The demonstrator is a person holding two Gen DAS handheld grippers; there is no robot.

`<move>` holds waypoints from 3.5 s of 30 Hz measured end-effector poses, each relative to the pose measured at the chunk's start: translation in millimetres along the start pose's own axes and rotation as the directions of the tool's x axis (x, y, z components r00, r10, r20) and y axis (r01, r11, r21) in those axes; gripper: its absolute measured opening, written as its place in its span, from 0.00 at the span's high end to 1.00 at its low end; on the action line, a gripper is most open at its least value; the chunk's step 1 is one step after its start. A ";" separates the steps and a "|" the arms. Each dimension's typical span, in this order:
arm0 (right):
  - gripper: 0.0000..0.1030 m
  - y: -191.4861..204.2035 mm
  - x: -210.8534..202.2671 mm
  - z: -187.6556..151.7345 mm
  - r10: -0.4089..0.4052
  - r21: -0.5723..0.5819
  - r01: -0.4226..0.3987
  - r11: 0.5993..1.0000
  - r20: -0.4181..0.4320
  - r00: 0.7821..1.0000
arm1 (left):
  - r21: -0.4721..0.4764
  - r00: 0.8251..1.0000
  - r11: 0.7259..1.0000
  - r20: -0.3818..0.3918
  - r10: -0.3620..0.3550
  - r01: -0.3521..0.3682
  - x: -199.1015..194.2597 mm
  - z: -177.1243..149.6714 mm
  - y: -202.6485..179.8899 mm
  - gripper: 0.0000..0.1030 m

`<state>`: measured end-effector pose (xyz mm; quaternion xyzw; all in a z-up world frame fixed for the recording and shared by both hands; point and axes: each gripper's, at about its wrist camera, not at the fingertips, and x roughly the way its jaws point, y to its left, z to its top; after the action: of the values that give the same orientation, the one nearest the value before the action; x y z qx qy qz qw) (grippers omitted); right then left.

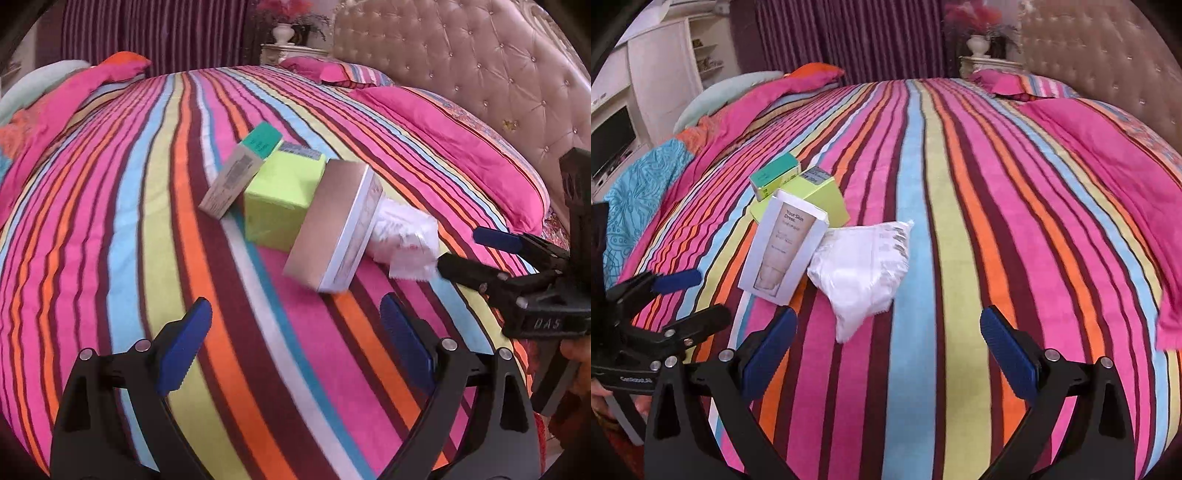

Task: Collect trash
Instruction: 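Grasp the white cosmetic box with the left tool while the right tool grasps the white tissue bag, then carry the white cosmetic box and white tissue bag over the wastebasket with both tools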

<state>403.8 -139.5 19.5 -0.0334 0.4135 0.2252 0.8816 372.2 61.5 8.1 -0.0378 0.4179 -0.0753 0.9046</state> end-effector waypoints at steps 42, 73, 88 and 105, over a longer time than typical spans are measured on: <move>0.39 6.0 55.4 34.2 0.014 0.052 -0.009 0.999 -0.095 0.995 | -0.066 0.999 0.997 -0.031 -0.035 0.033 53.0 23.7 -18.3 0.69; 0.39 52.8 -99.9 -97.1 0.083 0.093 -0.081 0.992 -0.014 0.996 | -0.118 0.999 0.992 -0.003 -0.041 0.040 -108.3 -135.3 -27.4 0.69; 0.39 95.0 -167.3 -165.3 0.113 0.041 -0.113 0.993 0.005 0.994 | -0.081 0.999 0.995 0.002 -0.052 0.052 -179.0 -209.1 -49.5 0.69; 0.39 117.5 -173.1 -234.9 0.082 0.011 -0.081 0.997 -0.132 0.988 | -0.072 0.985 0.995 -0.158 -0.073 0.063 -175.5 -287.3 -76.0 0.69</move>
<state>89.8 -155.8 9.2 -0.0291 0.4729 0.2571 0.8423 33.2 14.4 -36.3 -0.0759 0.4900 -0.0950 0.8632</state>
